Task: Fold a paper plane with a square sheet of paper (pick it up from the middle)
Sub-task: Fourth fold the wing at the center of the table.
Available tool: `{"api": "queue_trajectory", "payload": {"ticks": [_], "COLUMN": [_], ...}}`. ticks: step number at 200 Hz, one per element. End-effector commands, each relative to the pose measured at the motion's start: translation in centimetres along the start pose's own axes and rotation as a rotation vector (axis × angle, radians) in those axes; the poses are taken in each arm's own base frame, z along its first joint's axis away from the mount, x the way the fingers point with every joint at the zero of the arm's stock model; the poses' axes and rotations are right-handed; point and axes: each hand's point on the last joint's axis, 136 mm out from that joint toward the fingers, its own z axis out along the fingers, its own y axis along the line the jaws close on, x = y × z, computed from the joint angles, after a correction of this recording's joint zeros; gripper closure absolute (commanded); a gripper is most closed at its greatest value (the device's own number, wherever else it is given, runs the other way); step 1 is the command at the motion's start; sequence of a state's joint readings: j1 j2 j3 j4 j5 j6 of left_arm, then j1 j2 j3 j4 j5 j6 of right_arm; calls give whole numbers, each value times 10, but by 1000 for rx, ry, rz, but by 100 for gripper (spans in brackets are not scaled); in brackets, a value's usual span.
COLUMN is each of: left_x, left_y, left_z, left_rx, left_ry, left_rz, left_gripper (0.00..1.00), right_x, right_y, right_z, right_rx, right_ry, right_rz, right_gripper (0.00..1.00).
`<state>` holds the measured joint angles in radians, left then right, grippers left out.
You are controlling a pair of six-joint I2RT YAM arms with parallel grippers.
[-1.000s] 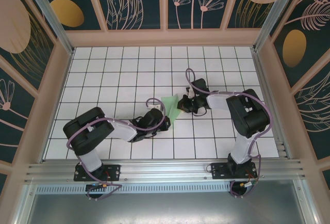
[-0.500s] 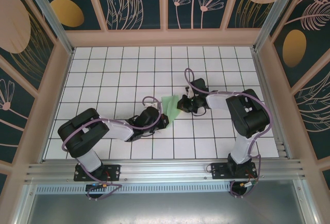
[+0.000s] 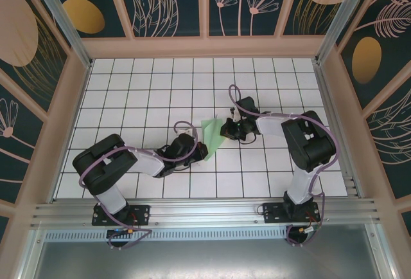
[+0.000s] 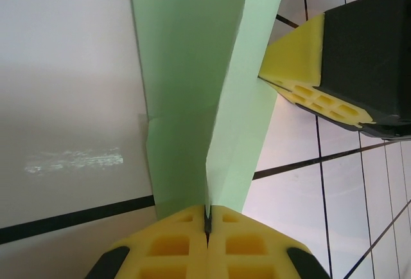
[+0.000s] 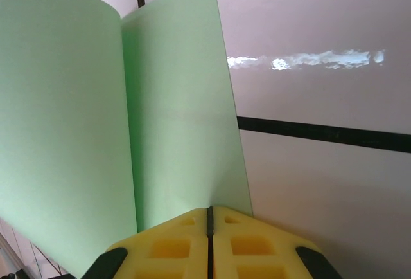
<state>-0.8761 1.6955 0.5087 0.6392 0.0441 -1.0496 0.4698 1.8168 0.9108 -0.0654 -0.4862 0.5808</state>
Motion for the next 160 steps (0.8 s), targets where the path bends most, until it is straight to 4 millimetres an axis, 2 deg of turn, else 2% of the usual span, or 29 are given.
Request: {"api": "queue_trajectory", "payload": {"ticks": [1, 77, 95, 130, 160], "left_x": [5, 11, 13, 16, 18], "left_y": [8, 23, 24, 25, 24], "left_z": [5, 8, 9, 10, 12], "left_rx": [-11, -64, -62, -58, -53], "left_ry": [18, 37, 43, 54, 63], "left_rz": [-23, -46, -49, -57, -61], "left_gripper": [97, 97, 97, 97, 97], "right_x": [4, -4, -8, -18, -4], "right_y": [-17, 1, 12, 41, 68], "right_z": [4, -4, -11, -36, -40], "right_rx": [87, 43, 17, -65, -203], "right_ry": [18, 2, -19, -82, -57], "right_rz": [7, -19, -42, -100, -132], "right_gripper": [90, 88, 86, 84, 87]}}
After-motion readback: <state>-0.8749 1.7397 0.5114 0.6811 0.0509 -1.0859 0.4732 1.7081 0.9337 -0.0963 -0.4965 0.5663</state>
